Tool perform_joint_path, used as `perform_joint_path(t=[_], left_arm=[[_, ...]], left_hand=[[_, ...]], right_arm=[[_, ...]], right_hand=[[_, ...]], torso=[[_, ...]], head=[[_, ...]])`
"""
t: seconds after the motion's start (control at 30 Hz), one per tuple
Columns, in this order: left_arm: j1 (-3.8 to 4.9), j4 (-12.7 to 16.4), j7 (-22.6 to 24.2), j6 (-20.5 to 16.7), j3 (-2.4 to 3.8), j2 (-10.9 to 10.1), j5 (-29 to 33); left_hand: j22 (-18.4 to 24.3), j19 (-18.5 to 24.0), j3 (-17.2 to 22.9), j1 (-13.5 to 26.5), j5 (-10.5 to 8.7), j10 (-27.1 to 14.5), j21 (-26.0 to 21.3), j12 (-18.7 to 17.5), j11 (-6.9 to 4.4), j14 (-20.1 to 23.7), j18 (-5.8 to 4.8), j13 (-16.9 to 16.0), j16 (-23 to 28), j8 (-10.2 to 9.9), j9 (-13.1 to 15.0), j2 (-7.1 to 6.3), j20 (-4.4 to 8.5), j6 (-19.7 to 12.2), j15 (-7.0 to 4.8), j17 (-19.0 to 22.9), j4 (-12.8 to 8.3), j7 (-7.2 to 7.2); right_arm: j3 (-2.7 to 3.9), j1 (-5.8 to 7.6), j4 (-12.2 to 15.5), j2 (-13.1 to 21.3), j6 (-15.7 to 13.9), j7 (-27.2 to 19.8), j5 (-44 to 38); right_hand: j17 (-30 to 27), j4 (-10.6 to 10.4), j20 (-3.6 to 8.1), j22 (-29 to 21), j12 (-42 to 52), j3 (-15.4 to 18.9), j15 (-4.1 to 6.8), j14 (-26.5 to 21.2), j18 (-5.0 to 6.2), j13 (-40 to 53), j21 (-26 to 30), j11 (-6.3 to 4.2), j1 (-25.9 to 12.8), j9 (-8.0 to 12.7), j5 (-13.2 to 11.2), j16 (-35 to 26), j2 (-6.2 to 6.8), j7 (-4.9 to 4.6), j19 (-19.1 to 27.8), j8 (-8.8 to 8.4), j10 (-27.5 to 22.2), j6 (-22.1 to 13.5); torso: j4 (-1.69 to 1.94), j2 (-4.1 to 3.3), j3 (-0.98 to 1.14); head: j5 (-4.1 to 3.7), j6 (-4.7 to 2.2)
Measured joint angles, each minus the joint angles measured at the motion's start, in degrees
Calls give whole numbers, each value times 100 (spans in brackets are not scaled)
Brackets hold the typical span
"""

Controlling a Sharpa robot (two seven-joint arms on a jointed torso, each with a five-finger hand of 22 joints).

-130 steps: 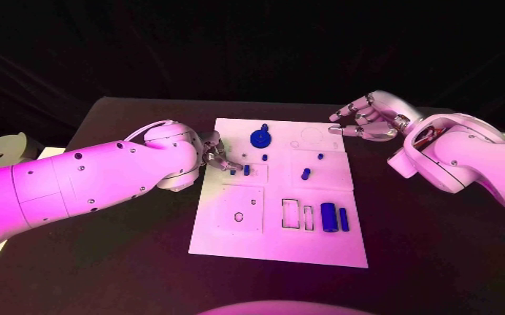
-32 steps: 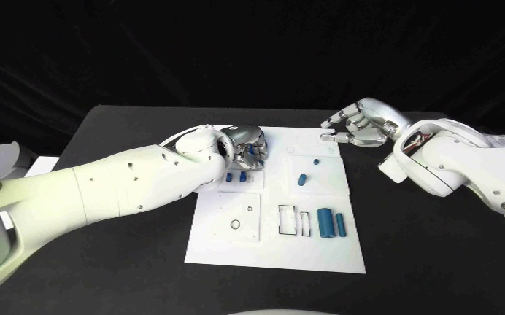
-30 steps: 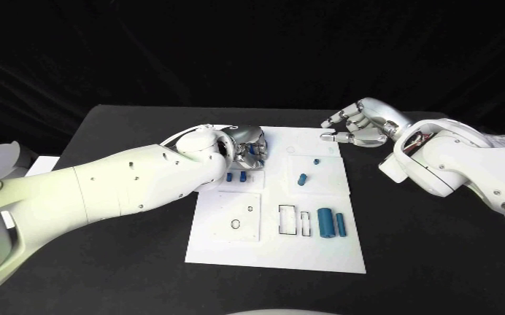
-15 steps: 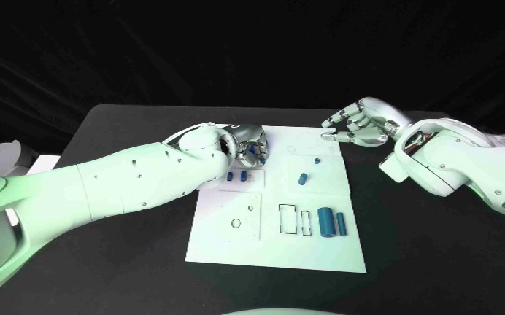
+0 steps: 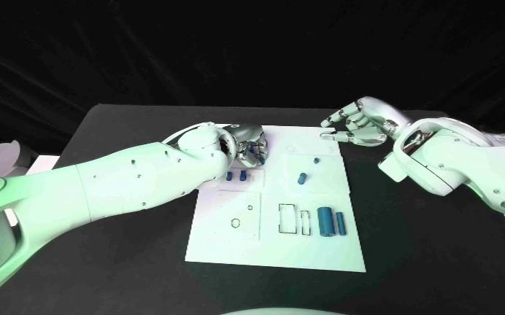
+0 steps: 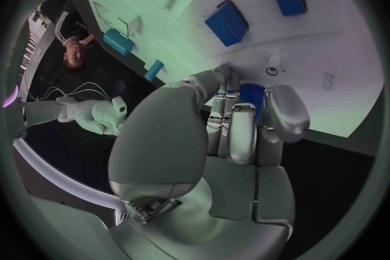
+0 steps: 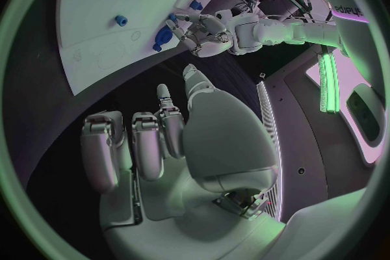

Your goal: Assemble the parts on the task board

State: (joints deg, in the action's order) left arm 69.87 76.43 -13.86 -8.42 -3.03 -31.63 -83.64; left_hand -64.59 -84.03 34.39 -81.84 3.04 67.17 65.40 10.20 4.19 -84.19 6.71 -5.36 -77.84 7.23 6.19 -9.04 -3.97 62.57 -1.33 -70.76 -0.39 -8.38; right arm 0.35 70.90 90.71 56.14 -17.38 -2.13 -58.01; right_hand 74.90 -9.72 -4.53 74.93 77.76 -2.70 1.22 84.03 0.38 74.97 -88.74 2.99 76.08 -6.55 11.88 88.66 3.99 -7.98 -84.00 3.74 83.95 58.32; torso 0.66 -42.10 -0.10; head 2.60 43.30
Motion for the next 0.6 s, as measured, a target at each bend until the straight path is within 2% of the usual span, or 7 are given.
perform_joint_path(t=[0.3,0.47,0.53,0.6], left_arm=[[-42,64,53,-161,-6,-64,9],[-74,158,89,-288,-9,-170,35],[-78,198,96,-327,1,-224,44],[-80,263,102,-381,36,-306,53]], left_hand=[[-6,0,21,128,0,80,0,-93,1,21,0,18,-22,-33,-20,-24,0,79,21,16,-22,-19],[-1,0,21,150,0,122,0,-95,0,21,0,17,-22,-33,-22,-47,0,102,20,25,-22,0],[4,0,21,159,0,122,0,-95,0,21,1,18,-22,-33,-22,-56,0,102,20,27,-22,1],[5,0,21,178,0,122,0,-95,0,21,1,17,-22,-33,-22,-68,0,102,21,27,-22,0]], right_arm=[[0,0,-1,0,0,-2,0],[0,0,-7,-2,0,-5,0],[0,-1,-8,-2,0,-5,0],[0,-1,-8,-1,0,-6,0]], right_hand=[[5,0,0,-1,0,0,0,0,0,0,0,0,0,1,0,0,0,0,0,0,0,0],[4,16,0,-1,0,16,0,0,0,0,0,0,0,-6,0,0,0,0,0,0,0,0],[4,16,0,-1,0,16,0,0,0,0,0,0,0,-6,0,0,0,0,0,0,0,0],[4,16,0,-1,0,16,0,0,0,0,0,0,0,-7,0,0,0,0,0,0,0,0]], torso=[[-1,1,-1],[2,2,-4],[3,2,-5],[5,2,-5]], head=[[4,-20],[-1,-38],[-2,-41],[-2,-47]])
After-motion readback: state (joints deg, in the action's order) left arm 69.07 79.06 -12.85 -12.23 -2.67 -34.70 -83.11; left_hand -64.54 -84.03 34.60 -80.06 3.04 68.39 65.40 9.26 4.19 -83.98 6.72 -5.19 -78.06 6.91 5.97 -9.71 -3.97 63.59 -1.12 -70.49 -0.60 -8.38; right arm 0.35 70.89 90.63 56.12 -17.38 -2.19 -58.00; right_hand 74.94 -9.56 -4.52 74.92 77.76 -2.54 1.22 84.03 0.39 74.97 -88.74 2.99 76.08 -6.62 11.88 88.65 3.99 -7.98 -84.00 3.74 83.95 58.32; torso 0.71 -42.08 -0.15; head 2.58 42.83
